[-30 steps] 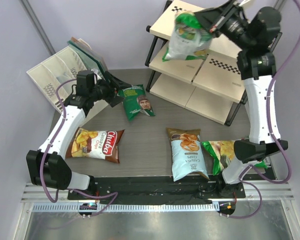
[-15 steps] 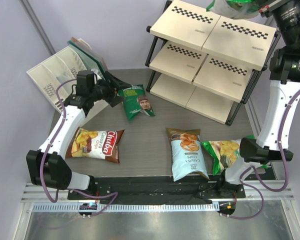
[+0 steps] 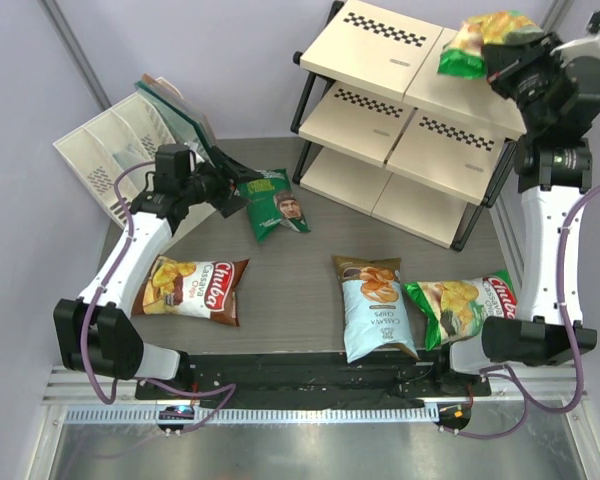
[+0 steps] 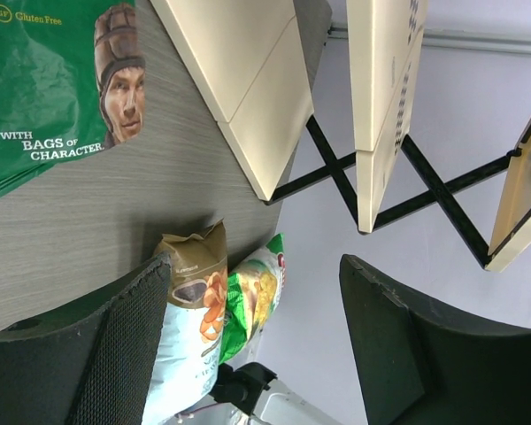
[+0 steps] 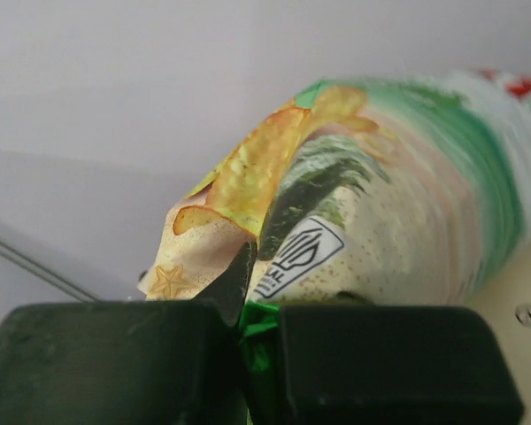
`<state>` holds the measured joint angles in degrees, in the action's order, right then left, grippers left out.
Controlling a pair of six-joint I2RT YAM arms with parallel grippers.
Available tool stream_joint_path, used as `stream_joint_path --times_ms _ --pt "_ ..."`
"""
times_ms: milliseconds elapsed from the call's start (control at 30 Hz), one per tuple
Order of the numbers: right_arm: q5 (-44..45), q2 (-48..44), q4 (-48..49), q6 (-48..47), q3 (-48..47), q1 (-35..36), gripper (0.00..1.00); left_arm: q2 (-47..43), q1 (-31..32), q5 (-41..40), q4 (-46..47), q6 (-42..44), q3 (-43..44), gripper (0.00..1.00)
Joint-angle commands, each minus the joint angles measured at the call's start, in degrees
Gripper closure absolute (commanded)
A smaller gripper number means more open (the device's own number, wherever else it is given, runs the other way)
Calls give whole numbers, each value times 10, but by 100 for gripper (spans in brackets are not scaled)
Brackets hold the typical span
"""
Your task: Place and organize the chips bags onto the shelf
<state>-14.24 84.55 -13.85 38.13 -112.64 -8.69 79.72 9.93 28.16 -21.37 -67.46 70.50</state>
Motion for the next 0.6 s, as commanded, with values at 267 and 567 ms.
stream_joint_path --times_ms 267,567 --pt "105 -109 22 38 216 31 99 15 0 14 17 -2 10 25" --pt "55 -91 42 84 235 31 57 11 0 13 18 -2 3 25"
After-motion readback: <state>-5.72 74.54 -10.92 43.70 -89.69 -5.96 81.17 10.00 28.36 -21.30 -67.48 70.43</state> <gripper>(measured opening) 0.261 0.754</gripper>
